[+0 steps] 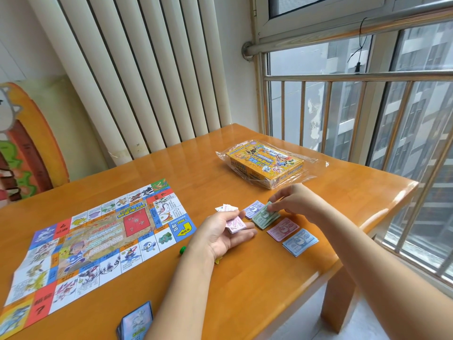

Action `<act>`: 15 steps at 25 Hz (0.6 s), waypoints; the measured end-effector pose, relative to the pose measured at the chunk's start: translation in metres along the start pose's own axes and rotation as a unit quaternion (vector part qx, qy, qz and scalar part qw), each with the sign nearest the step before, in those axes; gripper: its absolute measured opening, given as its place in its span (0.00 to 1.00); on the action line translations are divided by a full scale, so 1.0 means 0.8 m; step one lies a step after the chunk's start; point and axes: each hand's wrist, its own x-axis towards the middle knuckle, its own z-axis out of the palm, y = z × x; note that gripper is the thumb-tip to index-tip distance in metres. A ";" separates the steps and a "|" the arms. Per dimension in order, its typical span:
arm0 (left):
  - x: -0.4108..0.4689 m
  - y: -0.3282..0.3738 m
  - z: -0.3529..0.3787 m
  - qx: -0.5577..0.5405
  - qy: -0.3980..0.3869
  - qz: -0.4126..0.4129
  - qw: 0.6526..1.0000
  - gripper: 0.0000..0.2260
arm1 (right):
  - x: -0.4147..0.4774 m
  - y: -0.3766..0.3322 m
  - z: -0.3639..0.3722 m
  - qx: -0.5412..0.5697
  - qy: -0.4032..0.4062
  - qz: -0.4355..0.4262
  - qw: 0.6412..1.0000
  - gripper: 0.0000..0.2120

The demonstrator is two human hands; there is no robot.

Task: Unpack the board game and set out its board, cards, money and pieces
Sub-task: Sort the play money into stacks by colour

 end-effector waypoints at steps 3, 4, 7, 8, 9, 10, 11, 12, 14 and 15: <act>0.001 -0.001 0.001 -0.021 -0.009 -0.002 1.000 0.07 | 0.000 0.001 0.002 -0.029 0.030 -0.015 0.999 0.07; 0.001 -0.001 0.002 -0.027 -0.011 -0.002 1.000 0.08 | 0.001 0.001 0.002 -0.035 0.042 -0.019 0.998 0.07; 0.001 -0.003 0.003 -0.042 -0.013 0.002 0.999 0.08 | 0.002 0.001 0.001 -0.049 0.055 -0.023 0.997 0.07; 0.001 -0.004 0.003 -0.045 -0.013 0.001 0.999 0.08 | 0.002 0.001 0.002 -0.051 0.050 -0.020 0.997 0.07; 0.001 -0.004 0.003 -0.044 -0.012 0.000 0.999 0.08 | 0.001 0.000 0.002 -0.054 0.045 -0.016 0.997 0.07; 0.000 -0.003 0.003 -0.041 -0.010 -0.001 0.999 0.08 | 0.001 0.000 0.004 -0.055 0.045 -0.014 0.997 0.07; -0.001 -0.001 0.003 -0.040 -0.008 0.001 0.999 0.09 | 0.000 0.000 0.005 -0.054 0.052 -0.016 0.997 0.07; -0.002 0.001 0.002 -0.047 -0.007 0.006 0.999 0.09 | -0.001 -0.001 0.006 -0.051 0.065 -0.023 0.996 0.06; -0.005 0.006 -0.002 -0.067 -0.001 0.023 0.997 0.08 | -0.005 -0.003 0.007 -0.036 0.088 -0.052 0.994 0.06; -0.005 0.008 -0.004 -0.068 0.005 0.031 0.997 0.08 | -0.007 -0.005 0.008 -0.021 0.089 -0.073 0.993 0.06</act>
